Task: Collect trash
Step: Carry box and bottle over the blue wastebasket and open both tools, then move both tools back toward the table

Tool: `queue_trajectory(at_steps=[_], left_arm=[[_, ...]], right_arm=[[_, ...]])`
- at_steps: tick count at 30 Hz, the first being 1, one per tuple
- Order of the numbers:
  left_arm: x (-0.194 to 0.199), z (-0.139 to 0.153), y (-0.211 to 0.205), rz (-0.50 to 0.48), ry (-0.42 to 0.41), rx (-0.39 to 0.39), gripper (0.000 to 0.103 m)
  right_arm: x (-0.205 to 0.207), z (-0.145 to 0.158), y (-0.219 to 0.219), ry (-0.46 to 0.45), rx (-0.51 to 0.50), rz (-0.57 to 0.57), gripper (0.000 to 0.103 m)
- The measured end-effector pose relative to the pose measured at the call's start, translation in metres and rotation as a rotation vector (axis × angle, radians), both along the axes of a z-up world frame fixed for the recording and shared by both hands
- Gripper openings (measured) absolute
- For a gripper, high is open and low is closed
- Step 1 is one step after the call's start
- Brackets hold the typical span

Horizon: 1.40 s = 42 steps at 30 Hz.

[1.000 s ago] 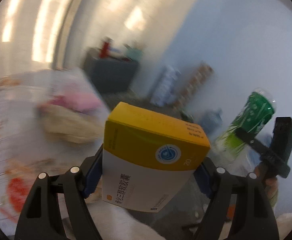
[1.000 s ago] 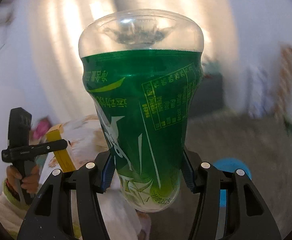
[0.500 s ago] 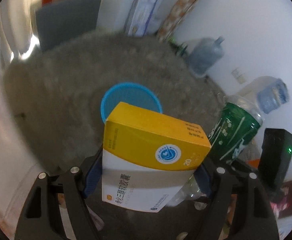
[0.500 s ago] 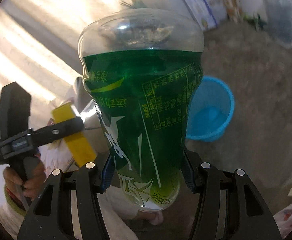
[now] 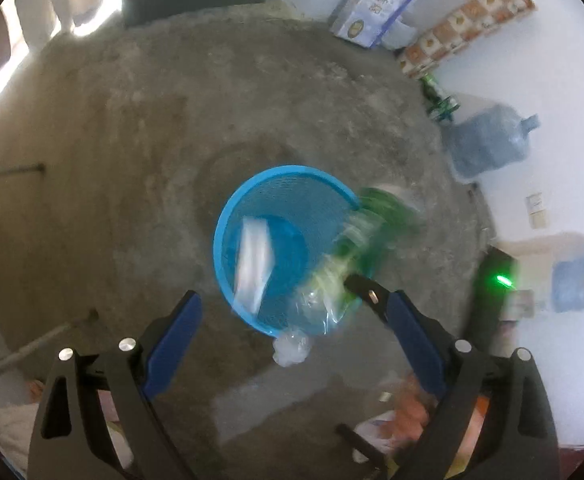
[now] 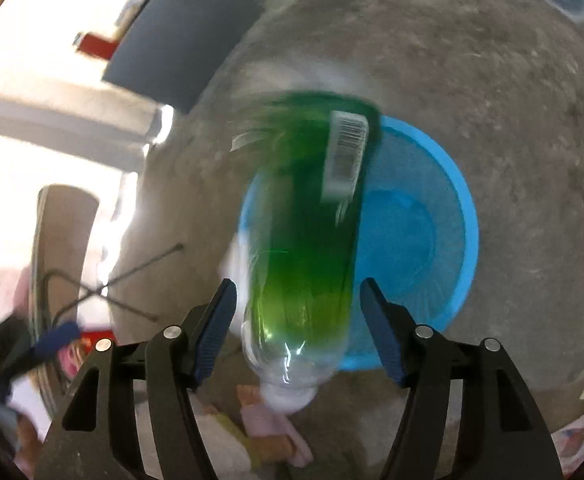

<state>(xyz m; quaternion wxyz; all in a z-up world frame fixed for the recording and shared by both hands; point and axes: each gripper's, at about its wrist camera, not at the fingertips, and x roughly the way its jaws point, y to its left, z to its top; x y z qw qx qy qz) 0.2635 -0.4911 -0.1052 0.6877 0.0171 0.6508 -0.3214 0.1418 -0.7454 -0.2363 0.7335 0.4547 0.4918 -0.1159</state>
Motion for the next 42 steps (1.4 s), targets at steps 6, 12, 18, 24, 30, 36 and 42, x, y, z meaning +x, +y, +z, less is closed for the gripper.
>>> queue_trajectory(at_steps=[6, 12, 18, 24, 30, 36, 42], left_arm=[[-0.017, 0.025, 0.033, -0.054, -0.113, -0.053, 0.091], [-0.046, 0.063, 0.072, -0.078, -0.147, -0.135, 0.091], [-0.075, 0.116, 0.138, -0.082, -0.264, -0.245, 0.091], [-0.087, 0.152, 0.231, 0.059, -0.374, -0.313, 0.091], [-0.109, 0.179, 0.334, 0.203, -0.545, -0.306, 0.091], [-0.126, 0.180, 0.432, 0.374, -0.594, -0.216, 0.091], [-0.148, 0.171, 0.516, 0.547, -0.625, -0.195, 0.091]], right_arm=[[-0.011, -0.007, 0.032, 0.054, -0.027, 0.014, 0.062], [-0.022, 0.001, 0.036, 0.040, -0.043, -0.025, 0.062], [-0.062, 0.051, 0.058, -0.038, -0.150, -0.008, 0.064], [-0.103, 0.121, 0.104, -0.139, -0.263, 0.020, 0.074], [-0.118, 0.183, 0.167, -0.237, -0.340, 0.080, 0.084], [-0.105, 0.251, 0.245, -0.359, -0.525, 0.193, 0.095], [-0.070, 0.291, 0.324, -0.419, -0.701, 0.333, 0.095]])
